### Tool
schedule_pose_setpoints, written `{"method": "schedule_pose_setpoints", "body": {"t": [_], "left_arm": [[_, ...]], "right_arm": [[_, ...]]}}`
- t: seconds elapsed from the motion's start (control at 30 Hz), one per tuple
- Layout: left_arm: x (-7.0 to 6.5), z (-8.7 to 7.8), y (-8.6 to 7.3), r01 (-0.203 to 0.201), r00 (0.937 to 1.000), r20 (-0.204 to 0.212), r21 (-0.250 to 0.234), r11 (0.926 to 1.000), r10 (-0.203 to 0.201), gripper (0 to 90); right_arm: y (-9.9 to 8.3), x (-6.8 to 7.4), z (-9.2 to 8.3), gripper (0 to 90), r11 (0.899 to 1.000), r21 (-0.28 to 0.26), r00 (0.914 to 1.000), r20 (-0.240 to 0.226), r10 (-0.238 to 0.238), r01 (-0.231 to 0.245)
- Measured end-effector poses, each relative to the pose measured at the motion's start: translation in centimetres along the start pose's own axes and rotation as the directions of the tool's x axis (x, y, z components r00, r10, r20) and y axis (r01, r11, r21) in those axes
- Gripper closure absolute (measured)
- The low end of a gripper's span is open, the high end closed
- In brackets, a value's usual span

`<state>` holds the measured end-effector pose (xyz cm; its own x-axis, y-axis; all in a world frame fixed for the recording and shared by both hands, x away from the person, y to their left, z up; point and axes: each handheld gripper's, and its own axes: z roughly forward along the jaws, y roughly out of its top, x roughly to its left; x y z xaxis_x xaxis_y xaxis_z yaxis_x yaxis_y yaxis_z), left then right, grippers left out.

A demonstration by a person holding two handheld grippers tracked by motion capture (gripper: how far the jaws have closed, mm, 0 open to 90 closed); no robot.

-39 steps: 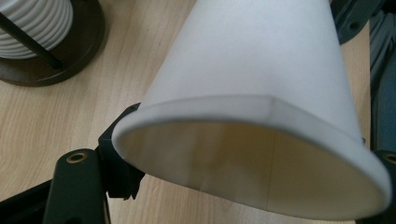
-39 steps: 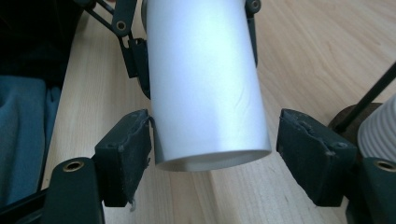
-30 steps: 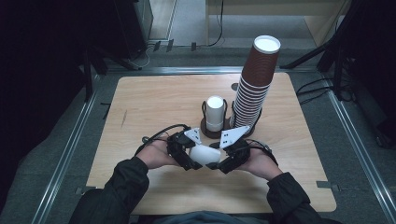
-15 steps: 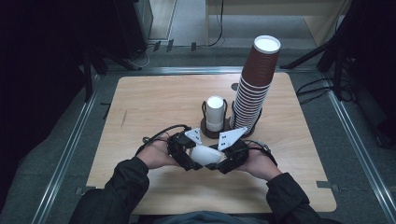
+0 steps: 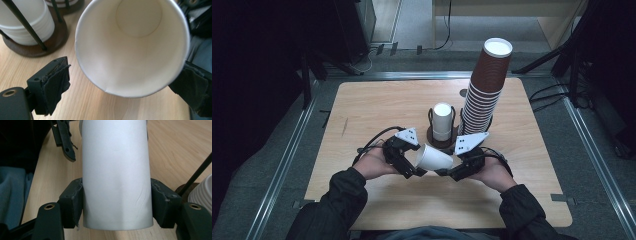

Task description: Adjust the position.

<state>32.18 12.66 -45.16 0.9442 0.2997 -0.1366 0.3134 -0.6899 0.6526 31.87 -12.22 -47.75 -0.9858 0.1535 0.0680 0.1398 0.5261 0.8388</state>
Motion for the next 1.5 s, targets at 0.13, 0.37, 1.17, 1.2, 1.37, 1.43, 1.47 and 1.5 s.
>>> {"method": "schedule_pose_setpoints", "body": {"t": [0.13,0.37,1.17,1.2,1.37,1.43,1.47,1.5], "left_arm": [[0.1,-0.7,0.0,0.029,0.9994,0.021,-0.073,0.997,-0.027,6.0],[0.2,-1.3,0.1,0.068,0.9962,0.065,-0.161,0.9847,-0.058,6.9],[0.3,-1.2,0.1,0.076,0.9867,0.155,-0.189,0.9791,-0.047,30.1],[0.2,-1.2,0.1,0.073,0.9868,0.155,-0.184,0.9803,-0.044,30.5],[0.3,-1.4,0.1,0.068,0.9878,0.15,-0.187,0.98,-0.04,30.7],[0.4,-1.5,0.1,0.073,0.9883,0.146,-0.194,0.9782,-0.044,30.7],[0.4,-1.6,0.0,0.078,0.988,0.146,-0.195,0.9776,-0.05,30.8],[0.4,-1.7,0.0,0.076,0.9887,0.142,-0.195,0.9779,-0.048,30.8]], "right_arm": [[0.0,-0.2,-0.4,34.3,0.999,-0.045,0.9999,-0.011,0.009,-0.01],[0.0,-0.2,-0.6,34.2,0.996,-0.09,0.9992,-0.033,0.023,-0.026],[0.3,0.1,-0.1,35.0,0.996,-0.085,0.9979,-0.064,0.009,-0.014],[0.3,0.2,0.0,34.9,0.997,-0.077,0.9981,-0.062,0.002,-0.007],[0.4,0.2,0.0,33.2,0.997,-0.07,0.9983,-0.057,0.011,-0.015],[0.4,0.1,-0.1,29.0,0.997,-0.068,0.9973,-0.062,0.038,-0.043],[0.4,0.0,-0.1,27.0,0.997,-0.056,0.9959,-0.071,0.055,-0.059],[0.4,0.0,-0.1,27.0,0.997,-0.056,0.9959,-0.071,0.055,-0.059]]}}
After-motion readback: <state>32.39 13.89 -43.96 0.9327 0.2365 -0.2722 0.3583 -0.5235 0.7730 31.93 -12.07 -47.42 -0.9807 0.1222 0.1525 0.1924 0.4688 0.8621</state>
